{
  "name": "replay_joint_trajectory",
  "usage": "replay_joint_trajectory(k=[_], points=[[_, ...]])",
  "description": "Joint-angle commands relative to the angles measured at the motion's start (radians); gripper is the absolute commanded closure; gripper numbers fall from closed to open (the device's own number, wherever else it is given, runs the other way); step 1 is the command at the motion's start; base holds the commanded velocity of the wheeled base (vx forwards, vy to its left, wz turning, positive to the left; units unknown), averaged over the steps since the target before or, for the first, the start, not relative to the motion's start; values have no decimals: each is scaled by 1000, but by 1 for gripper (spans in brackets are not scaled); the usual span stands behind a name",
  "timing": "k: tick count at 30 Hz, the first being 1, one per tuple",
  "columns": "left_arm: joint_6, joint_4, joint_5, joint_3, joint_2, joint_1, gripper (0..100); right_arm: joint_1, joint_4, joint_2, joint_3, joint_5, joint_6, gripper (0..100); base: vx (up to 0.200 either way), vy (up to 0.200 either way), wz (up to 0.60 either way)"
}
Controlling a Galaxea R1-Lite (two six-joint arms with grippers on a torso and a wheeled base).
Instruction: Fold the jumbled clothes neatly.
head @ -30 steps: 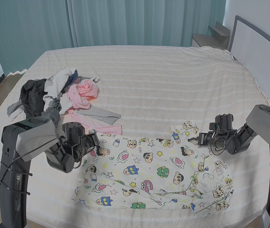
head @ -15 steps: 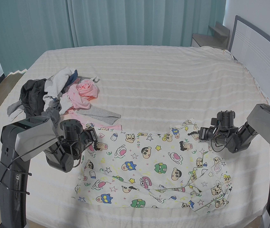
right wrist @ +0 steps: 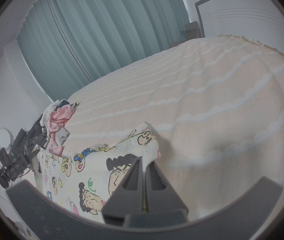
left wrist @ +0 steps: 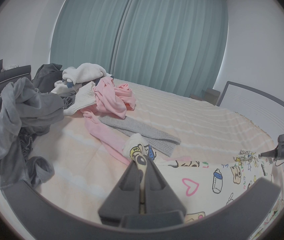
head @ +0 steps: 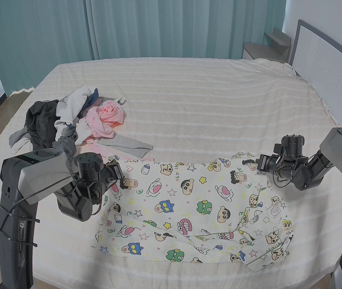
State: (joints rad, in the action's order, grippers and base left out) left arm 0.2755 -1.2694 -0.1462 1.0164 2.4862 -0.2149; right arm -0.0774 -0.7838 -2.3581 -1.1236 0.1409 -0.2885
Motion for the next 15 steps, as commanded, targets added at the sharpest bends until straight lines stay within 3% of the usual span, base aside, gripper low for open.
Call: replay_joint_trajectory(k=[1, 15], points=[[-1, -12, 14, -71, -30, 0, 100, 8, 1, 57, 41, 37, -20, 100, 0, 0, 0], [-19, -185, 85, -257, -85, 6, 100, 47, 1, 194, 245, 177, -15, 100, 0, 0, 0]])
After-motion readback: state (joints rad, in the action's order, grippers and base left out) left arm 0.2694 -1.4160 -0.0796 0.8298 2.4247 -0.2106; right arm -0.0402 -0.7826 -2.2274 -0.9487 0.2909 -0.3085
